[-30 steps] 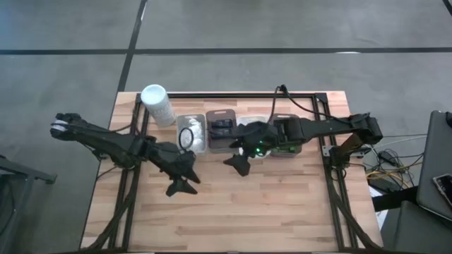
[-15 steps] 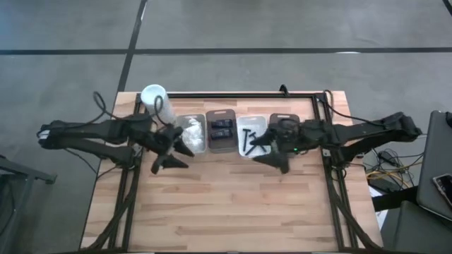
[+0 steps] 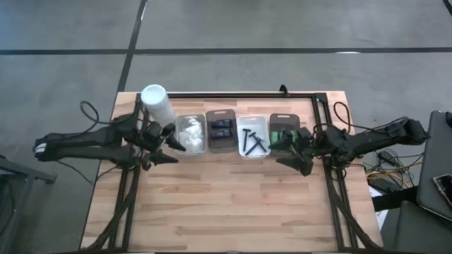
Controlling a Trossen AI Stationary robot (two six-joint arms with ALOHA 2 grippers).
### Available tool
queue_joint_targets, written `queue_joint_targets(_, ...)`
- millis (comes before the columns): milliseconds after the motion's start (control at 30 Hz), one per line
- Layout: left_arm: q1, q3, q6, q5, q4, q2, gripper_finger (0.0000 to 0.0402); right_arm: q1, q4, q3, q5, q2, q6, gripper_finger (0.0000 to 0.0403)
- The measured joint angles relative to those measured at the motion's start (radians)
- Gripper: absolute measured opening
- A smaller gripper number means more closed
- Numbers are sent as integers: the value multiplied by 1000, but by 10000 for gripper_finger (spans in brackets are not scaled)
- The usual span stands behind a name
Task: Pick & Place Travel size toiletries
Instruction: Return to Home Position
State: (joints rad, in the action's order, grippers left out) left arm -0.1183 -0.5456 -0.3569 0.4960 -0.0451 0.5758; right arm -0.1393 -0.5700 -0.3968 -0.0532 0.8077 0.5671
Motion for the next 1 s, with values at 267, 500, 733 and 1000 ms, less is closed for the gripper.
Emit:
queue_joint_targets(267, -51, 226, -69, -1, -175, -173, 257, 2, -153, 161, 29, -122, 5, 341)
queue_joint_targets(500, -78, 339, -121, -3, -210, -321, 257, 2, -207, 269, 29, -227, 1, 362)
queue_joint_targets(733, -87, 399, -119, -4, -210, -453, 257, 2, -244, 352, 35, -314, -3, 364)
queue_joint_targets(1000, -87, 518, -136, -97, -232, -562, 257, 2, -279, 388, 77, -350, -54, 363)
